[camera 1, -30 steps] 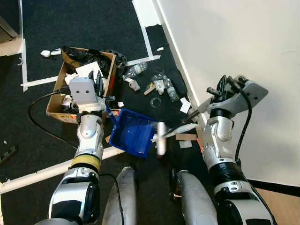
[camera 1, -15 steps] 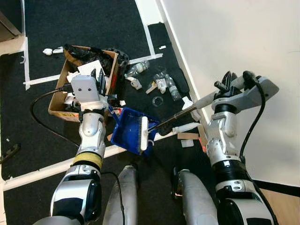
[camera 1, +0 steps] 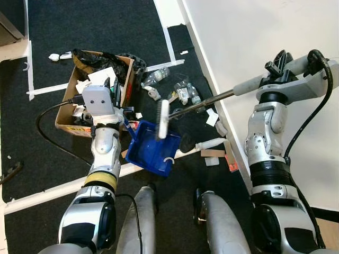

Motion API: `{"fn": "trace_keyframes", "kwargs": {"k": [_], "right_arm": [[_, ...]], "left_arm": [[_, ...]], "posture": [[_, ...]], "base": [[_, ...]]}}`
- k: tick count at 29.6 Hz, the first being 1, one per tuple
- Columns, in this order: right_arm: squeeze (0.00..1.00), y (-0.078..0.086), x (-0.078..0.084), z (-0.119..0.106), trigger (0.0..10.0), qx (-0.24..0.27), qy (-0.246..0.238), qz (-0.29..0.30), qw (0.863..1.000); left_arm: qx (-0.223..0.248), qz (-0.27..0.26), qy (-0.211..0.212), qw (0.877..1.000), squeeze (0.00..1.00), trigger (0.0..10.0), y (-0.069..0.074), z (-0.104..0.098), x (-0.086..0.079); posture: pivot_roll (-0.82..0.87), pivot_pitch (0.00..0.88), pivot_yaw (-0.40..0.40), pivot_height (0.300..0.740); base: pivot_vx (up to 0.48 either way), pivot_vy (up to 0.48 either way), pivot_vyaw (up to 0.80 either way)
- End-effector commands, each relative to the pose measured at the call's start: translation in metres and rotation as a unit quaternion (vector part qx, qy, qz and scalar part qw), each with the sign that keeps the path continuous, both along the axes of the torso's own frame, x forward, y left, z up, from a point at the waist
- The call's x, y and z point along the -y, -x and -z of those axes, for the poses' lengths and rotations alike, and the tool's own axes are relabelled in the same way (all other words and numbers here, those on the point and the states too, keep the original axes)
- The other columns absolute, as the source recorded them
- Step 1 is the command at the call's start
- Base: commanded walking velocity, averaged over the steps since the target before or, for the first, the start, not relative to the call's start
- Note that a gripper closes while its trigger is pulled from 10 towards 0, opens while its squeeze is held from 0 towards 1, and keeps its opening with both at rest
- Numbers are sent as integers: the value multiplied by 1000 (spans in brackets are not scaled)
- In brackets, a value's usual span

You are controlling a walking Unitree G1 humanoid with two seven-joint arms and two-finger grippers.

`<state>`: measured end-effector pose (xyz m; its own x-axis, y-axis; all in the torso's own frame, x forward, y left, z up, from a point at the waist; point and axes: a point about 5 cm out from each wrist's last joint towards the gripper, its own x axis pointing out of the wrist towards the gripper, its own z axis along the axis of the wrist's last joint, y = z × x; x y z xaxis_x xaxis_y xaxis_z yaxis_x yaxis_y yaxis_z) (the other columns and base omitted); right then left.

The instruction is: Sweep floor

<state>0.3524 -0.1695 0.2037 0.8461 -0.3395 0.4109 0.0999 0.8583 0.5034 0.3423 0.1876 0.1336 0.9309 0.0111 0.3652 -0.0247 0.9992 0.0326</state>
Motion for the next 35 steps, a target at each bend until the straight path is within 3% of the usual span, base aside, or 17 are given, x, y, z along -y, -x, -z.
{"fn": "trace_keyframes", "kwargs": {"k": [1, 2, 4, 7, 13, 14, 19, 23, 27, 32, 35], "right_arm": [[0, 3, 5, 3, 10000, 3, 70, 27, 997], [0, 3, 5, 3, 10000, 3, 70, 27, 997], [0, 2, 8, 2, 10000, 3, 152, 45, 987], [0, 2, 10, 1, 10000, 4, 176, 52, 983], [0, 2, 11, 0, 10000, 12, 284, 63, 957], [0, 2, 11, 0, 10000, 12, 284, 63, 957], [0, 3, 9, 15, 10000, -3, 360, 65, 931], [0, 6, 6, 36, 10000, -30, 392, 56, 918], [0, 9, 3, 52, 10000, -50, 400, 48, 914], [0, 11, 2, 58, 10000, -56, 407, 46, 911], [0, 15, -6, 71, 10000, -63, 431, 33, 900]], "left_arm": [[-48, 20, 23, 998, 0, 10000, 5, 23, 16], [-48, 20, 23, 998, 0, 10000, 5, 23, 16], [-47, 20, 21, 998, 0, 10000, 5, 23, 15], [-47, 20, 20, 998, 0, 10000, 5, 22, 14], [-45, 20, 16, 999, 0, 10000, 6, 23, 11], [-45, 20, 16, 999, 0, 10000, 6, 23, 11], [-42, 19, 13, 999, 0, 10000, 8, 22, 9], [-41, 20, 10, 999, 0, 10000, 9, 23, 8], [-38, 20, 8, 999, 0, 10000, 10, 22, 7], [-33, 21, 6, 999, 0, 10000, 11, 20, 6], [-25, 13, 6, 1000, 0, 10000, 14, 17, -1]], "posture": [[-11, 307, -47, 740], [-11, 307, -47, 740], [-2, 308, -44, 740], [3, 310, -42, 740], [13, 324, -37, 740], [13, 324, -37, 740], [26, 343, -36, 740], [36, 352, -31, 740], [44, 364, -28, 740], [50, 382, -29, 740], [60, 410, -26, 740]], "base": [[0, 0, 0], [0, 0, 0], [0, 0, 0], [0, 0, 0], [0, 0, 0], [0, 0, 0], [0, 0, 0], [0, 0, 0], [0, 0, 0], [0, 0, 0], [0, 0, 0]]}}
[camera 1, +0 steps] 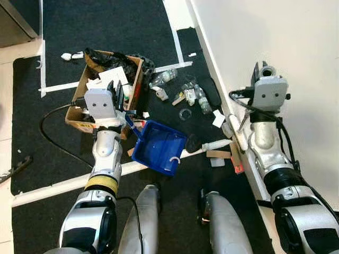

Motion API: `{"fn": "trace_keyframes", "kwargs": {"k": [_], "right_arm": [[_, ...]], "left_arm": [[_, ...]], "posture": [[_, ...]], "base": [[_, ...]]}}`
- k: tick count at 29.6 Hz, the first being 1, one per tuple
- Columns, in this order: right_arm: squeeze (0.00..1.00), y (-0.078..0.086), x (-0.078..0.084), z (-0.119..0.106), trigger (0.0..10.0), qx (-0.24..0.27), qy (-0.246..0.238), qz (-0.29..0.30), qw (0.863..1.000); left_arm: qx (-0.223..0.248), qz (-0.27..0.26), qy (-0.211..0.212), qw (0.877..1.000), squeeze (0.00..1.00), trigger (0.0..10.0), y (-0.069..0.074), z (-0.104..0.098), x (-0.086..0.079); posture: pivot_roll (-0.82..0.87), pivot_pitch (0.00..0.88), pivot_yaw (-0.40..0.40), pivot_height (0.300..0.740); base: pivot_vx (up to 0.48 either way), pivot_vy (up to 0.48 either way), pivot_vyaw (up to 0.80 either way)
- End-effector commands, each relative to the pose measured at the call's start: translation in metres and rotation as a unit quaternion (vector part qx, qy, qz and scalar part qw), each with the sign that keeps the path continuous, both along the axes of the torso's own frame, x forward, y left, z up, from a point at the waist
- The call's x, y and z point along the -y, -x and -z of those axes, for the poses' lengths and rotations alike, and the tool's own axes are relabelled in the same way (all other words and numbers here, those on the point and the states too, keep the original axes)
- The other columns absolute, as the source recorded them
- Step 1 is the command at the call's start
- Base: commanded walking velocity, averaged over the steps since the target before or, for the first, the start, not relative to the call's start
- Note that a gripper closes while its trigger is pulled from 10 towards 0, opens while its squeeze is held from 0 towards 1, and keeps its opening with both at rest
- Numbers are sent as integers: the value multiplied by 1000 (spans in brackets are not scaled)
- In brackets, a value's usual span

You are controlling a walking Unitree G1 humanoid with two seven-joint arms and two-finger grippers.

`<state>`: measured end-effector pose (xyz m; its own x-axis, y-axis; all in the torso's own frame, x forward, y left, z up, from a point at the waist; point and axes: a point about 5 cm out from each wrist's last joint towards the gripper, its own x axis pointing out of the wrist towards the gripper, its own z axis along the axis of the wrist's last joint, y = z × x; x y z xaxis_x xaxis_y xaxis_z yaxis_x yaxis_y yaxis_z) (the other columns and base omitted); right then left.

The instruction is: Sweep floor

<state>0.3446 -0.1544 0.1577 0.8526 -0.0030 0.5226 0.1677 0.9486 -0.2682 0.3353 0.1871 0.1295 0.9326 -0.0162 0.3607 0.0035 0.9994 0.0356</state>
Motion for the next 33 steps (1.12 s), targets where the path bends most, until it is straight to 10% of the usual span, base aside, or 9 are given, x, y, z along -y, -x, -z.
{"fn": "trace_keyframes", "kwargs": {"k": [1, 21, 33], "right_arm": [[0, 7, 9, 25, 10000, -42, 44, 18, 998], [0, 18, -1, 58, 10000, -85, 49, 58, 994], [0, 23, -30, 64, 10000, -116, -231, 34, 965]], "left_arm": [[-23, -1, 7, 1000, 0, 10000, 7, 13, -1], [-15, -2, 8, 1000, 0, 10000, 10, 6, -3], [-15, -1, 6, 1000, 0, 10000, 11, 4, -5]], "posture": [[60, 410, -26, 740], [79, 436, -23, 740], [79, 445, -12, 740]], "base": [[0, 0, 0], [0, 0, 0], [0, 0, 0]]}}
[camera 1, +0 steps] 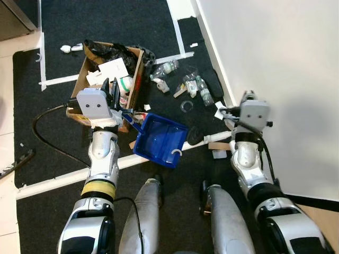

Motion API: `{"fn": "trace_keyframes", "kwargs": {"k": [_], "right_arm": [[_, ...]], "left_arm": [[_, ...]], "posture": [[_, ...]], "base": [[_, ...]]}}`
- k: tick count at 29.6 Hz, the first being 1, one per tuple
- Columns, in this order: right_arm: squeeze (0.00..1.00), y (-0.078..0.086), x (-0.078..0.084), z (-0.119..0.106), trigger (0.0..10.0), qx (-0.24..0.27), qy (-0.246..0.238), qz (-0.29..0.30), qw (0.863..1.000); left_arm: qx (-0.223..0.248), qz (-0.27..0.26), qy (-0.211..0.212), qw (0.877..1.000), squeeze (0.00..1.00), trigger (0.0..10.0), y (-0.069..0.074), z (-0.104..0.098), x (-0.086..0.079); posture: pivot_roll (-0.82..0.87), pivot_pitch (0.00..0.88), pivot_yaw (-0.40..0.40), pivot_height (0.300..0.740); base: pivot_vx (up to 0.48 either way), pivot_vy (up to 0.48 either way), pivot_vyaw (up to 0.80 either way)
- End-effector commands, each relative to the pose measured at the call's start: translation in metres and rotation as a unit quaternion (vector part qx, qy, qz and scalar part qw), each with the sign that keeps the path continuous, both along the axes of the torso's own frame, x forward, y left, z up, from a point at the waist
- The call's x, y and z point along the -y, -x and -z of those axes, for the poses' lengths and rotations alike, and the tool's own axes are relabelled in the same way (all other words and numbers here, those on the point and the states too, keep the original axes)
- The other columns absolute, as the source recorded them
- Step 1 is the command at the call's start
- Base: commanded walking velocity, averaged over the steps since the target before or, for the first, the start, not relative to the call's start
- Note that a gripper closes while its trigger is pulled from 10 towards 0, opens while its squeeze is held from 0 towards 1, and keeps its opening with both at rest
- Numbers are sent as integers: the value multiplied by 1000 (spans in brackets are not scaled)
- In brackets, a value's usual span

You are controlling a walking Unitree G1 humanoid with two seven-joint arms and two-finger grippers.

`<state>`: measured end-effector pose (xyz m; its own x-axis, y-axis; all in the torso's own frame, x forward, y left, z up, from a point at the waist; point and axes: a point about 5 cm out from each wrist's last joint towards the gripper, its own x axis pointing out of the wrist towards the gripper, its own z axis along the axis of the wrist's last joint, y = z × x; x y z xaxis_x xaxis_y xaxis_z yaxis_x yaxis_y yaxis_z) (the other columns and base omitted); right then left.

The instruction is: Sweep floor

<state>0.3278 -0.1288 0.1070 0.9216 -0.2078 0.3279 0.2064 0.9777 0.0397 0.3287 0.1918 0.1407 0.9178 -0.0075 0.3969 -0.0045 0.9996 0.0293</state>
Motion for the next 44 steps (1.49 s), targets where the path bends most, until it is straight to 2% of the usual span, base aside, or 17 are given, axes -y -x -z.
{"fn": "trace_keyframes", "kwargs": {"k": [1, 2, 9, 14, 16, 20, 29, 30, 33, 38, 44], "right_arm": [[0, 6, -6, 13, 10000, -28, -78, 2, 997], [0, 5, -9, 9, 10000, -22, -111, -4, 994], [0, -1, -4, -3, 10000, 1, -158, -1, 988], [0, -5, 1, -11, 10000, 14, -220, -3, 975], [0, -7, -1, -19, 10000, 27, -257, -9, 966], [0, -10, 0, -30, 10000, 46, -293, -19, 955], [0, -10, 5, -37, 10000, 57, -304, -26, 950], [0, -10, 9, -41, 10000, 65, -318, -28, 945], [0, -10, 11, -45, 10000, 71, -322, -32, 944], [0, -13, 19, -53, 10000, 83, -348, -33, 933], [0, -13, 25, -61, 10000, 95, -343, -38, 934]], "left_arm": [[-35, 3, 3, 999, 0, 10000, 4, 15, 0], [-36, 3, 4, 999, 0, 10000, 4, 15, 1], [-37, 5, 8, 999, 0, 10000, 3, 15, 3], [-37, 7, 9, 999, 0, 10000, 2, 14, 5], [-38, 9, 10, 999, 0, 10000, 1, 14, 6], [-40, 13, 13, 999, 0, 10000, -1, 14, 10], [-39, 13, 17, 999, 0, 10000, -2, 14, 13], [-39, 12, 18, 999, 0, 10000, -2, 15, 13], [-40, 11, 19, 999, 0, 10000, -2, 16, 13], [-43, 11, 20, 999, 0, 10000, -2, 18, 14], [-43, 13, 22, 999, 0, 10000, -2, 18, 16]], "posture": [[79, 445, -12, 740], [75, 440, -14, 740], [67, 432, -17, 740], [59, 426, -16, 740], [52, 422, -15, 740], [38, 408, -20, 740], [28, 396, -31, 740], [28, 396, -31, 740], [18, 390, -35, 740], [14, 387, -38, 740], [9, 382, -37, 740]], "base": [[0, 0, 0], [0, 0, 0], [0, 0, 0], [0, 0, 0], [0, 0, 0], [0, 0, 0], [0, 0, 0], [0, 0, 0], [0, 0, 0], [0, 0, 0], [0, 0, 0]]}}
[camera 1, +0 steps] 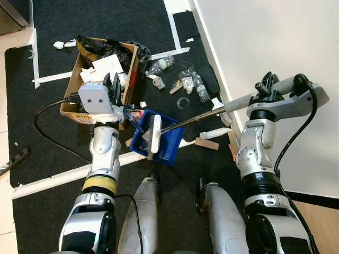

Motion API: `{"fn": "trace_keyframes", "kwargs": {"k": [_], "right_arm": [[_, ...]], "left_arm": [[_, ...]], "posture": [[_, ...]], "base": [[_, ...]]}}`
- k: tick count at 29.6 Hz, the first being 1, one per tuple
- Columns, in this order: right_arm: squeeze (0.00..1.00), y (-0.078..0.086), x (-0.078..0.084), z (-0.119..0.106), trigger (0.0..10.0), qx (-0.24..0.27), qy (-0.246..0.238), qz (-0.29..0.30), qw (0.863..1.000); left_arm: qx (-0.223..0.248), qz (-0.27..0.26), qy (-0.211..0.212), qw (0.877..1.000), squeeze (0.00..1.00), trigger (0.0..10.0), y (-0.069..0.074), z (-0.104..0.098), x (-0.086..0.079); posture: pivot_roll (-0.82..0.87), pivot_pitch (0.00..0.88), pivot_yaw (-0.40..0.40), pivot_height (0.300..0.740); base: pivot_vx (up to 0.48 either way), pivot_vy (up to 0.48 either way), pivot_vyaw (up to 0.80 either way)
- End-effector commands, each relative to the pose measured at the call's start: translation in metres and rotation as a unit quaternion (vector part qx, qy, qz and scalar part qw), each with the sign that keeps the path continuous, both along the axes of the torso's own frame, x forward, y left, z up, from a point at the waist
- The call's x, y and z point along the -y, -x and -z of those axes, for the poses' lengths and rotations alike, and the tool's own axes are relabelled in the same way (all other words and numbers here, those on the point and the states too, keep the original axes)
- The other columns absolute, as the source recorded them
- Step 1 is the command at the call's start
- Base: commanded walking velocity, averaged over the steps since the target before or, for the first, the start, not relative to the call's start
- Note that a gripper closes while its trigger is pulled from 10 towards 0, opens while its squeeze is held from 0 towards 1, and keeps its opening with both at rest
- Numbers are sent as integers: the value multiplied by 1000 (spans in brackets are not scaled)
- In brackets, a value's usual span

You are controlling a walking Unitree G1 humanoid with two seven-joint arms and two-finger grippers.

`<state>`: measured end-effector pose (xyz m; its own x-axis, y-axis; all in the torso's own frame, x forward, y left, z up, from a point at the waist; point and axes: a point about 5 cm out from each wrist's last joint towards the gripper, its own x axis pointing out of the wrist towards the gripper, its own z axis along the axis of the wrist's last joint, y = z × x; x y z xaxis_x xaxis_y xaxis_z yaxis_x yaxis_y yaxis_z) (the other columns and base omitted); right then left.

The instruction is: Sweep floor

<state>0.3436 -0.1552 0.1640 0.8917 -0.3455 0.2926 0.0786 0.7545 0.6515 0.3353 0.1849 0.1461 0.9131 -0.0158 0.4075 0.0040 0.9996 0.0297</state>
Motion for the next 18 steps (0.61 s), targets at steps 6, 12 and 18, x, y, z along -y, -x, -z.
{"fn": "trace_keyframes", "kwargs": {"k": [6, 12, 18], "right_arm": [[0, 2, 17, -20, 10000, 39, -9, 23, 999], [0, -1, 48, -50, 10000, 68, 33, 90, 993], [0, -4, 54, -68, 10000, 83, 151, 116, 978]], "left_arm": [[-50, 11, 21, 998, 0, 10000, 4, 24, 11], [-50, 13, 21, 998, 0, 10000, 5, 25, 12], [-50, 16, 23, 998, 0, 10000, 5, 26, 14]], "posture": [[11, 383, -35, 740], [12, 386, -35, 740], [15, 394, -33, 740]], "base": [[0, 0, 0], [0, 0, 0], [0, 0, 0]]}}
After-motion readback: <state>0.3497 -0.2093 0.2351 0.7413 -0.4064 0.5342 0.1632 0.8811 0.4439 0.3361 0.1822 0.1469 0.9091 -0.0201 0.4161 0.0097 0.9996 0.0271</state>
